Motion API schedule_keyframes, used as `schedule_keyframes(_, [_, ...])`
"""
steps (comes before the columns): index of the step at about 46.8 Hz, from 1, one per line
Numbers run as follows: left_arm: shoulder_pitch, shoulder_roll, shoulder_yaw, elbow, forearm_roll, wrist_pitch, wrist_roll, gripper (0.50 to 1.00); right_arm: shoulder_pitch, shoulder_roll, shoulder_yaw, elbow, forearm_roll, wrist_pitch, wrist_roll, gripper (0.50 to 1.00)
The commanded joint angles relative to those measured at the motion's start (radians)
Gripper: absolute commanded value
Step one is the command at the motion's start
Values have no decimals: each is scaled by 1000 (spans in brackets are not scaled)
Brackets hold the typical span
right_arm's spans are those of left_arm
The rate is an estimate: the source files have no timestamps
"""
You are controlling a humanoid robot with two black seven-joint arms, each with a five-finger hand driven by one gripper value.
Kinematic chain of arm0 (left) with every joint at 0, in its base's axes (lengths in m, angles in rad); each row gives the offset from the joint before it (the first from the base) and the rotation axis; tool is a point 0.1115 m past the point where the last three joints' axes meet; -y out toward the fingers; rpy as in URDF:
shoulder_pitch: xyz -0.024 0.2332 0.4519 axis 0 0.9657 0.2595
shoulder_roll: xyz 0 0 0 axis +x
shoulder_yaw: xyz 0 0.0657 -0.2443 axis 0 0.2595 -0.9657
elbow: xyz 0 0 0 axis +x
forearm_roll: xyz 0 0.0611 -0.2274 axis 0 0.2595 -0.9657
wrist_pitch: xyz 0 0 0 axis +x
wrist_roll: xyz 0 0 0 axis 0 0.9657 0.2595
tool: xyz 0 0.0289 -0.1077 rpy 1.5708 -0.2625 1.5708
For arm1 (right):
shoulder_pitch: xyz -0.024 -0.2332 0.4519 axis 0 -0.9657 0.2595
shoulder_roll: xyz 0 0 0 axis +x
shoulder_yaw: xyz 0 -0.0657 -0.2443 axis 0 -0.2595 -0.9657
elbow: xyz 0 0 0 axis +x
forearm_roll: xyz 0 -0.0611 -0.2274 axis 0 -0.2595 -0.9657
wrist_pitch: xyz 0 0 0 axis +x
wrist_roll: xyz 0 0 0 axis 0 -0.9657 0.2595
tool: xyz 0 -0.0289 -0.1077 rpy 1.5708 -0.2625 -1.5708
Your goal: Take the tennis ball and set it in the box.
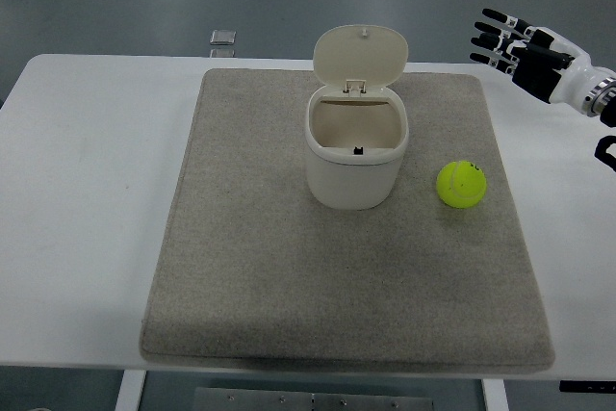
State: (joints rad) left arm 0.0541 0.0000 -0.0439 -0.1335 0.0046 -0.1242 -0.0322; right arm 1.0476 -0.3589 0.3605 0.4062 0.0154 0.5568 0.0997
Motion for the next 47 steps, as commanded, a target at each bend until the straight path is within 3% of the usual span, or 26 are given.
schedule_keyframes(1, [0, 0, -1, 0, 0, -2, 0, 996, 0, 1, 0, 0, 0, 0, 0, 919])
schedule_keyframes(47, [0, 0, 2, 12, 0, 0, 0, 996, 6, -5, -12, 5, -18, 20, -2, 919])
